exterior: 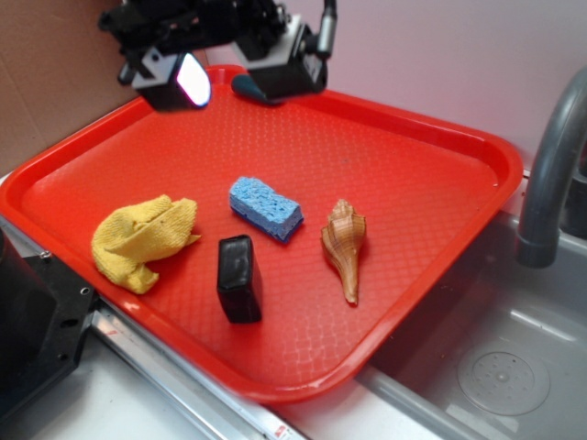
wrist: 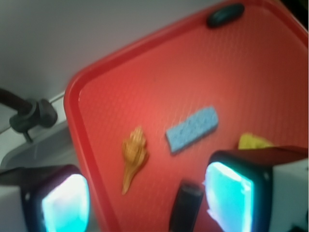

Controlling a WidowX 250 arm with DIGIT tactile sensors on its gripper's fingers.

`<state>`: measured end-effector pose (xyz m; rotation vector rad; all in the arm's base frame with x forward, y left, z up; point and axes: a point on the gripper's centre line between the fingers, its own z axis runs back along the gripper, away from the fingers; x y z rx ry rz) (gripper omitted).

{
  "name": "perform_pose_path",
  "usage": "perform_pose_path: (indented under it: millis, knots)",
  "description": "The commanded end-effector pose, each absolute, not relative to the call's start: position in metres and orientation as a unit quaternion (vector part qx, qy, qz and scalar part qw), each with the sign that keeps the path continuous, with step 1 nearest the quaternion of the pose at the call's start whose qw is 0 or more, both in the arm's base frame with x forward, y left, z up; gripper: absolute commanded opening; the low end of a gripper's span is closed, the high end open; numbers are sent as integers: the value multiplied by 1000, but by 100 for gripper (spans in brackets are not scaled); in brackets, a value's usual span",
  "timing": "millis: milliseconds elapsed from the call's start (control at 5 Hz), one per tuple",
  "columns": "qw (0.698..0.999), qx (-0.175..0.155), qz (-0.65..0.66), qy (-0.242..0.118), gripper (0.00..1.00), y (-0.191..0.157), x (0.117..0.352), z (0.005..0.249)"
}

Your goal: Grab the black box.

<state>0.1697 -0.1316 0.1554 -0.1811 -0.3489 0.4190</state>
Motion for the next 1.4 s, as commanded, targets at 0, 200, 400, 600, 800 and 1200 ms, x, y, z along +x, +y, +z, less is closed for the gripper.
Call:
perform_pose_path:
  millis: [0, 200, 400, 600, 800, 1200]
  knots:
    - [964, -125, 222, -74, 100, -149, 138, 125]
    - [971, -104, 210, -56, 100, -146, 133, 114]
    - [969, -96, 226, -37, 100, -137, 125, 103]
    - [975, -66, 210, -20, 100, -135, 130, 91]
    - [979, -59, 190, -43, 100, -131, 135, 81]
    - [983, -59, 171, 1, 100, -144, 155, 49]
